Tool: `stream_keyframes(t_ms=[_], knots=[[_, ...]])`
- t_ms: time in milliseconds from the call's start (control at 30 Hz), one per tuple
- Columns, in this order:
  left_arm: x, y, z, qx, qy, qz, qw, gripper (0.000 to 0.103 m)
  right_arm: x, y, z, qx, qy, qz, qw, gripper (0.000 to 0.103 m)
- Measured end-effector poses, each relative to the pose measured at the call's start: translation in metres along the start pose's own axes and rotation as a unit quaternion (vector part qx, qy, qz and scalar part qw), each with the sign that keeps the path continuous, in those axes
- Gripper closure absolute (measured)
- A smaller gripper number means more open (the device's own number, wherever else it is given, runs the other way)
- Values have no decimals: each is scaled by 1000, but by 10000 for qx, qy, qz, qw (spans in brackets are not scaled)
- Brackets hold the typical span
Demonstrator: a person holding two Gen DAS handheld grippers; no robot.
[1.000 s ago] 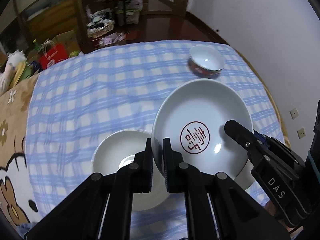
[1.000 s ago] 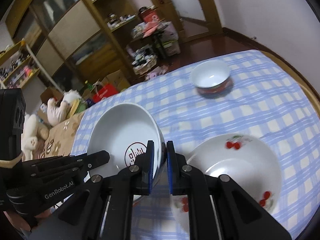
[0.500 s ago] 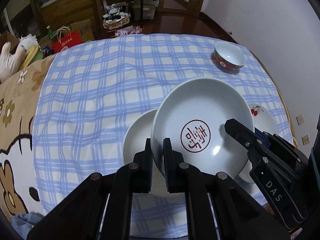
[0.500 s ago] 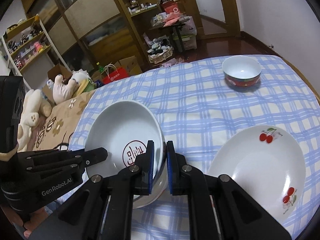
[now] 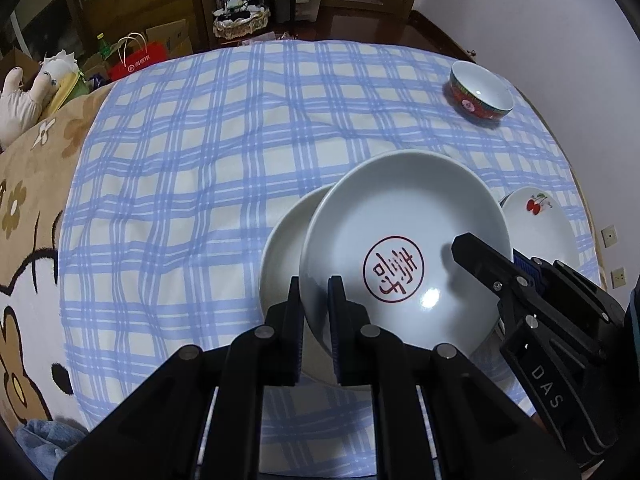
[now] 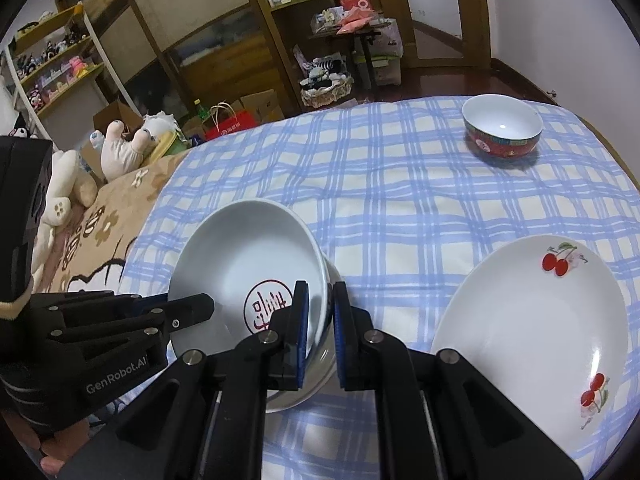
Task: Organize plates and bowls
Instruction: 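Lower the seal-print bowl into the large white bowl with both grippers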
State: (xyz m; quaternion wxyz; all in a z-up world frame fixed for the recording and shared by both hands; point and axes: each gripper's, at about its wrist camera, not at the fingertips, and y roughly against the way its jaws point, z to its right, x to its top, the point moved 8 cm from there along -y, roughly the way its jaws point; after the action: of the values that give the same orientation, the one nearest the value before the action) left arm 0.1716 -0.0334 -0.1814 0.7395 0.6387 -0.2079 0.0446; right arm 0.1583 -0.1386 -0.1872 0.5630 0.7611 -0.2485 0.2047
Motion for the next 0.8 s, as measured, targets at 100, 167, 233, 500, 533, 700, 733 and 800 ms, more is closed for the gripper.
stream_keyframes(t_ms=[100, 167, 233, 500, 533, 700, 733, 800], knots=[[-1, -5, -2, -34, 49, -74, 10000, 92, -1, -4, 0, 5, 3, -37, 10000, 90], [-2, -6, 0, 13, -5, -91, 10000, 91, -2, -6, 1, 0, 11, -66, 10000, 90], [-4, -7, 0, 55, -48, -102, 9999, 91, -2, -9, 2, -17, 29, -95, 9999, 90], [-5, -16, -1, 30, -9, -241, 9997, 90, -3, -14, 0, -95, 156, -84, 9998, 90], [-5, -16, -1, 38, -17, -249, 9997, 90, -4, -15, 0, -93, 179, -80, 9998, 90], [-4, -21, -7, 250, -79, -310, 9992, 90, -9, -24, -5, -43, 247, -175, 9995, 90], [-4, -21, -9, 282, -54, -308, 9991, 91, -10, -27, -7, -62, 319, -191, 9993, 90], [-3, -22, -12, 325, -19, -309, 9990, 91, -8, -28, -11, -191, 487, -114, 9986, 90]])
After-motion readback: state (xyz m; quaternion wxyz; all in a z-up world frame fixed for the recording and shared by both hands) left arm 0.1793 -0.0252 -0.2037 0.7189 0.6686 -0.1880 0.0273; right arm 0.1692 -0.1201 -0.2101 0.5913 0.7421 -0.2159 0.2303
